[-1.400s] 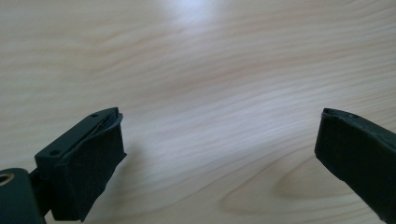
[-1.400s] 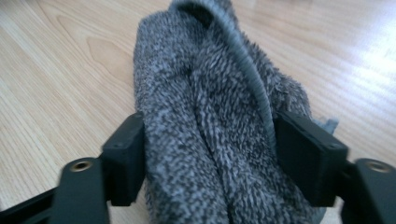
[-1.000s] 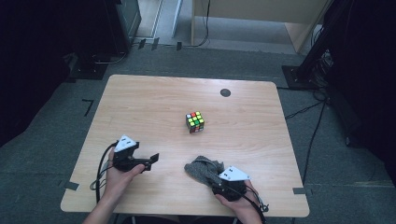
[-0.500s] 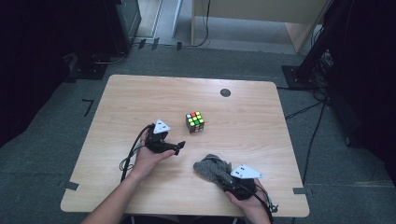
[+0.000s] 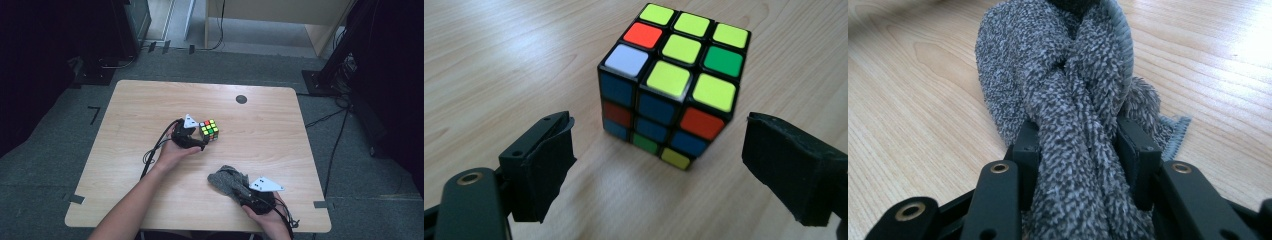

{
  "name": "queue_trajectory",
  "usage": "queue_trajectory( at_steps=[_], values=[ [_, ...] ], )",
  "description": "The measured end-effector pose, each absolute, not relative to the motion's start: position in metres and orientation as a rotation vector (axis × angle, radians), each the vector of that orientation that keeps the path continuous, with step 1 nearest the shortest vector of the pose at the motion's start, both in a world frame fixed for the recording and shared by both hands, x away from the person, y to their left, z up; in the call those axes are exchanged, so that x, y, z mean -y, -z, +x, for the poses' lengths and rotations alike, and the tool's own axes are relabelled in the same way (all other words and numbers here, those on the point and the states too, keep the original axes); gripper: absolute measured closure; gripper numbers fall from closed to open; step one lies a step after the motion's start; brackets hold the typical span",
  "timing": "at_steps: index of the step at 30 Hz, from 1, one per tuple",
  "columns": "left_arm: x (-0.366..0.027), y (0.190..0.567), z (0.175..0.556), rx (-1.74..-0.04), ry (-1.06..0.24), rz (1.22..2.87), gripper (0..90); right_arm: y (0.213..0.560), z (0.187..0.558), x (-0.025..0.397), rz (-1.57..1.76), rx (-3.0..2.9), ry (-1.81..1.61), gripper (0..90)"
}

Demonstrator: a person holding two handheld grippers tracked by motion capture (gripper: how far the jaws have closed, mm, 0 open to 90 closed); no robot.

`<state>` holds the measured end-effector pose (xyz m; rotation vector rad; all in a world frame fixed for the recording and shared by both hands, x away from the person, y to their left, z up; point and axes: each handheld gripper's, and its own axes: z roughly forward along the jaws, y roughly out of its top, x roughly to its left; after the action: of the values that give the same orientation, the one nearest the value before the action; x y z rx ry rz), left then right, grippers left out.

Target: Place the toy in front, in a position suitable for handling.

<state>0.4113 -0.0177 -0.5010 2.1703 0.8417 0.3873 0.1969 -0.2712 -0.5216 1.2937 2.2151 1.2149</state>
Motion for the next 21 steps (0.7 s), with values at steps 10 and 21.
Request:
queue_trajectory(
  at_steps=[10,21],
  values=[
    [0.036,0.508,0.415,-0.764,-0.404,2.249,14.6,0.522,0.196,0.274,1.305,-2.219,-1.235,59.6],
    [0.044,0.509,0.410,-0.780,-0.477,2.227,21.3,0.522,0.197,0.273,1.306,-2.219,-1.232,58.5]
  ],
)
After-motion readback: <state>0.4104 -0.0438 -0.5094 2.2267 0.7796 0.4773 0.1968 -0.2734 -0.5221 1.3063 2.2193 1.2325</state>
